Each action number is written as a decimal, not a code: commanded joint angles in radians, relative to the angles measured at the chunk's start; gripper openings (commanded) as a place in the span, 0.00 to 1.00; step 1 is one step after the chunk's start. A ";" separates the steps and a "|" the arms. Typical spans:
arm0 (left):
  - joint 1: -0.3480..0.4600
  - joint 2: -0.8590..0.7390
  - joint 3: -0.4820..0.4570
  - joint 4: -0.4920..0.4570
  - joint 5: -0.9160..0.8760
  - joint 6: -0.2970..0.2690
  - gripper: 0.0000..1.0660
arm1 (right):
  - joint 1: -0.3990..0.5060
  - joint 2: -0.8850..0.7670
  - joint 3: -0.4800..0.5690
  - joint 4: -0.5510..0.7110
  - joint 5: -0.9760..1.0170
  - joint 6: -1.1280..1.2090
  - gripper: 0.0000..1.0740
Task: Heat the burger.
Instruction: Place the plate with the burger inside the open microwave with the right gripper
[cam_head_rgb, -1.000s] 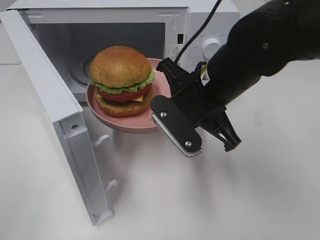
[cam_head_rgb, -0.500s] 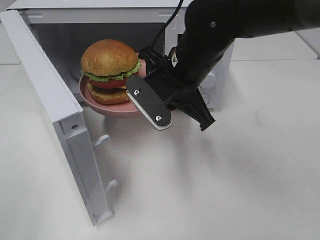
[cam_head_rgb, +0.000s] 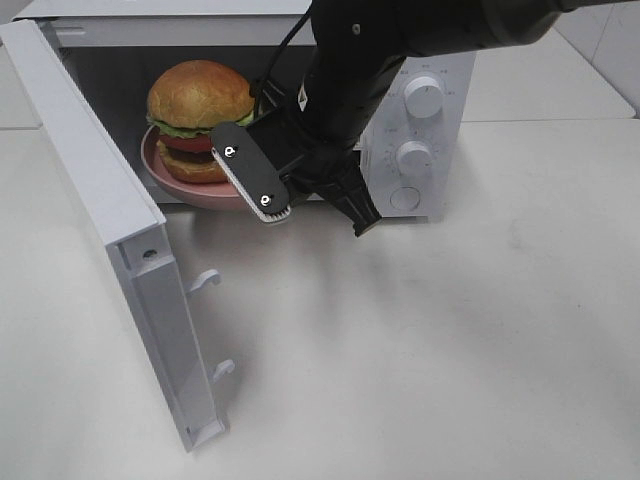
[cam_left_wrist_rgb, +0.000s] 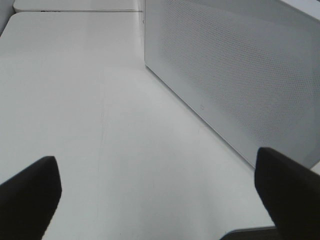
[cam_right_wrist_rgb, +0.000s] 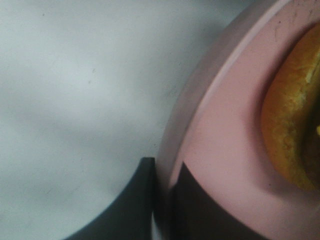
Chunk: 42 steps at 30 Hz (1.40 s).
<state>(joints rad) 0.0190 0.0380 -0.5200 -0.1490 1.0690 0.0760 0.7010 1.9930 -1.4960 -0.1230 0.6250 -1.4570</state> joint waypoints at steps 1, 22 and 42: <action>0.001 -0.003 0.004 -0.001 0.000 -0.004 0.92 | 0.000 0.013 -0.051 -0.004 -0.021 0.015 0.00; 0.001 -0.003 0.004 -0.001 0.000 -0.004 0.92 | 0.000 0.217 -0.354 -0.056 0.054 0.168 0.00; 0.001 -0.003 0.004 -0.001 0.000 -0.004 0.92 | -0.002 0.360 -0.536 -0.090 0.015 0.218 0.00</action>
<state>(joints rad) 0.0190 0.0380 -0.5200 -0.1490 1.0690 0.0760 0.7010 2.3670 -2.0100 -0.1950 0.7040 -1.2450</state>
